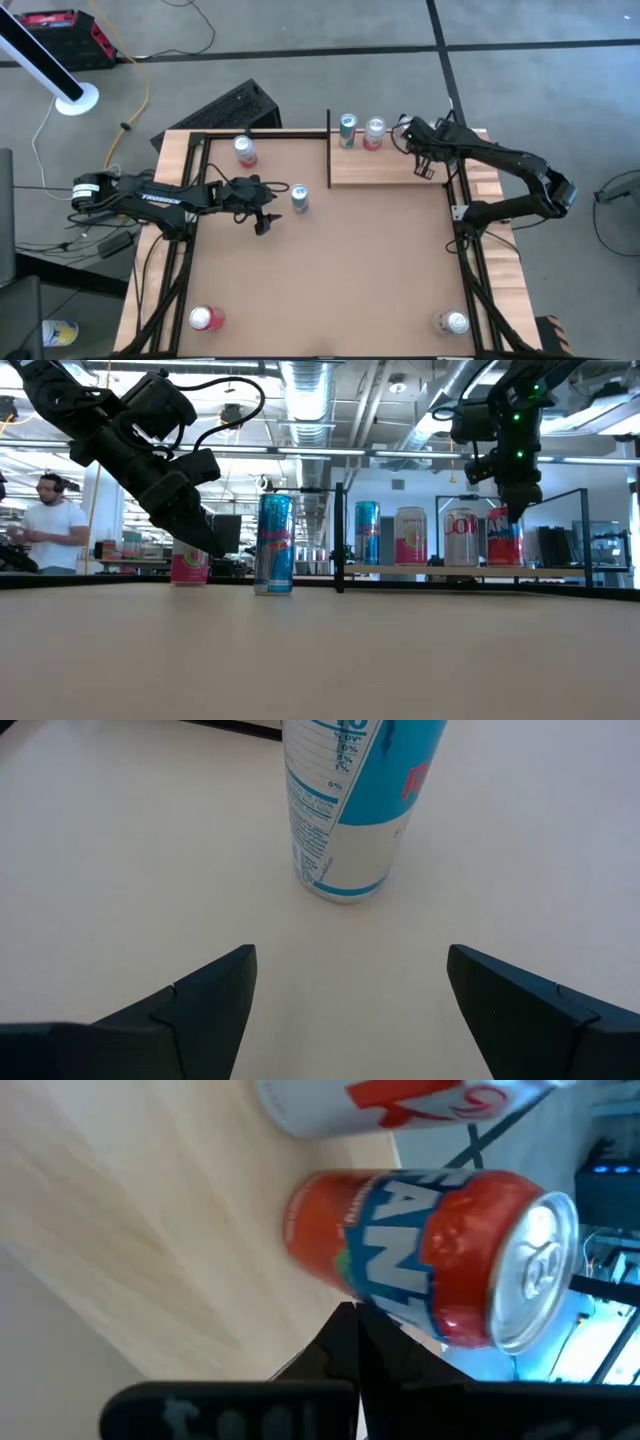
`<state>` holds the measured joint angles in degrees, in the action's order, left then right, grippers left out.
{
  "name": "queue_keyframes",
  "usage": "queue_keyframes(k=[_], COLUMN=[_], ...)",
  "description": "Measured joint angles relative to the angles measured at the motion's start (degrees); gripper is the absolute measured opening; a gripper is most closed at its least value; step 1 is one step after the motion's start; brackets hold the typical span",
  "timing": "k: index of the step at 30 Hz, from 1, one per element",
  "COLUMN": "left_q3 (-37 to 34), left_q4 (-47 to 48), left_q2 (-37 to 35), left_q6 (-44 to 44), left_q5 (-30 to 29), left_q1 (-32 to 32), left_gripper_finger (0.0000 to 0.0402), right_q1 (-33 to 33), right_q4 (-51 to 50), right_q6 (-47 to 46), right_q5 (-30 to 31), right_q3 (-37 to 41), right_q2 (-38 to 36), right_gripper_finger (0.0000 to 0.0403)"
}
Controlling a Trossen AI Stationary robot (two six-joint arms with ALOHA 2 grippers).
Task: Place canned beverage on shelf
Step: Put the top orange soda can on the shelf, then put the white and blue soda can on the shelf
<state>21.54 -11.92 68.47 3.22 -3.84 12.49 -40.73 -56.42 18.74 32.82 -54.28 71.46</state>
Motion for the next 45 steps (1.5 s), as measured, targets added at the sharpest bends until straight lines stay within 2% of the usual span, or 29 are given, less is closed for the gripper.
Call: queue_keyframes(k=[12, 19, 25, 31, 36, 45], left_q3=[0.0, 0.0, 0.0, 0.0, 0.0, 0.0], left_q4=[0.0, 0.0, 0.0, 0.0, 0.0, 0.0], left_q2=[0.0, 0.0, 0.0, 0.0, 0.0, 0.0], left_q6=[-0.4, -0.4, -0.4, -0.1, 0.0, -0.2], left_q5=[0.0, 0.0, 0.0, 0.0, 0.0, 0.0], left_q1=[0.0, 0.0, 0.0, 0.0, 0.0, 0.0], left_gripper_finger=[0.0314, 0.0314, 0.0314, 0.0314, 0.0314, 0.0314], right_q1=[-9.0, -8.5, -5.3, -2.7, -3.8, -8.2], right_q4=[5.2, 7.0, 2.5, 6.0, 10.8, 10.5], right_q6=[3.5, 3.8, 2.9, 2.8, 3.7, 3.8], right_q5=[-0.1, 1.5, 0.1, 0.0, 0.0, 0.0], right_q3=[0.0, 0.0, 0.0, 0.0, 0.0, 0.0], right_q2=[0.0, 0.0, 0.0, 0.0, 0.0, 0.0], right_gripper_finger=[0.0019, 0.0019, 0.0018, 0.0019, 0.0019, 0.0019])
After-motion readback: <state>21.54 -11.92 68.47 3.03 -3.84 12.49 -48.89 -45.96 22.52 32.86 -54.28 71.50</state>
